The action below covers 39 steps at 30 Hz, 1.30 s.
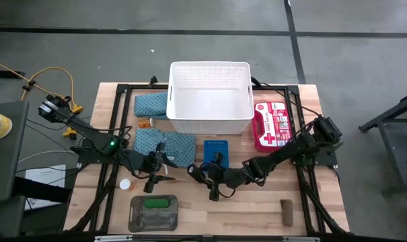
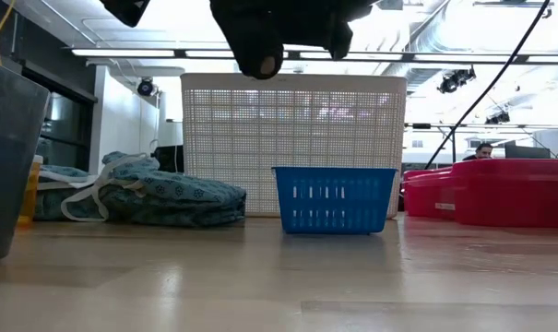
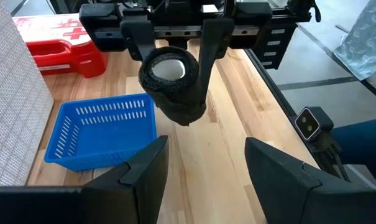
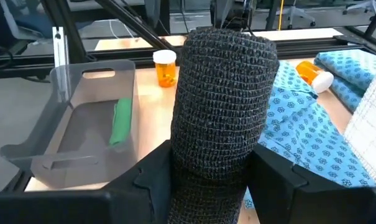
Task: Pick & place medical supplies in basket/bin
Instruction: Put the black bandage into the transparent black bin
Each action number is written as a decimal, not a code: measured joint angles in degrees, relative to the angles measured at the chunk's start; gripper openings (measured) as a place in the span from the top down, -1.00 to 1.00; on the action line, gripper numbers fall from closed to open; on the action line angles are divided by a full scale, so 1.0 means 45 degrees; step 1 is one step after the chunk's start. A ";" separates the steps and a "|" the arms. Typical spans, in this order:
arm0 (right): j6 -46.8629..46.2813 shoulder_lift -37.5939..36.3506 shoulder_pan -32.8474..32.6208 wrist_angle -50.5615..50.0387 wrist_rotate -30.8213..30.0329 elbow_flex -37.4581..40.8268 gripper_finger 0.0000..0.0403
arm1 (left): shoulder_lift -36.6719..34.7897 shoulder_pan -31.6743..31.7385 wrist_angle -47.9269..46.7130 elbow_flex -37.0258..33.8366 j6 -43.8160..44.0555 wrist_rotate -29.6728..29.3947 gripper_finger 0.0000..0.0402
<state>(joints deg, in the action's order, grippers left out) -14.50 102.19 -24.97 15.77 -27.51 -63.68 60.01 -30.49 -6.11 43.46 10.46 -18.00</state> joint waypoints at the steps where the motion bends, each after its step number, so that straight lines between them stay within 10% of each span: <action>1: 0.0000 0.0000 0.0000 0.0008 0.0094 0.0000 0.20 | 0.0000 0.0002 0.0000 0.0000 0.0000 0.0000 -0.02; 39: 0.1608 0.0000 0.0383 0.2103 0.1192 0.0000 0.20 | 0.0000 0.0026 0.0801 0.0000 -0.0230 -0.0087 -0.02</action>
<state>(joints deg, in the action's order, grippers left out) -7.27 102.19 -23.25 25.23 -22.15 -63.68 60.01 -30.37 -2.50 43.46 9.42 -18.39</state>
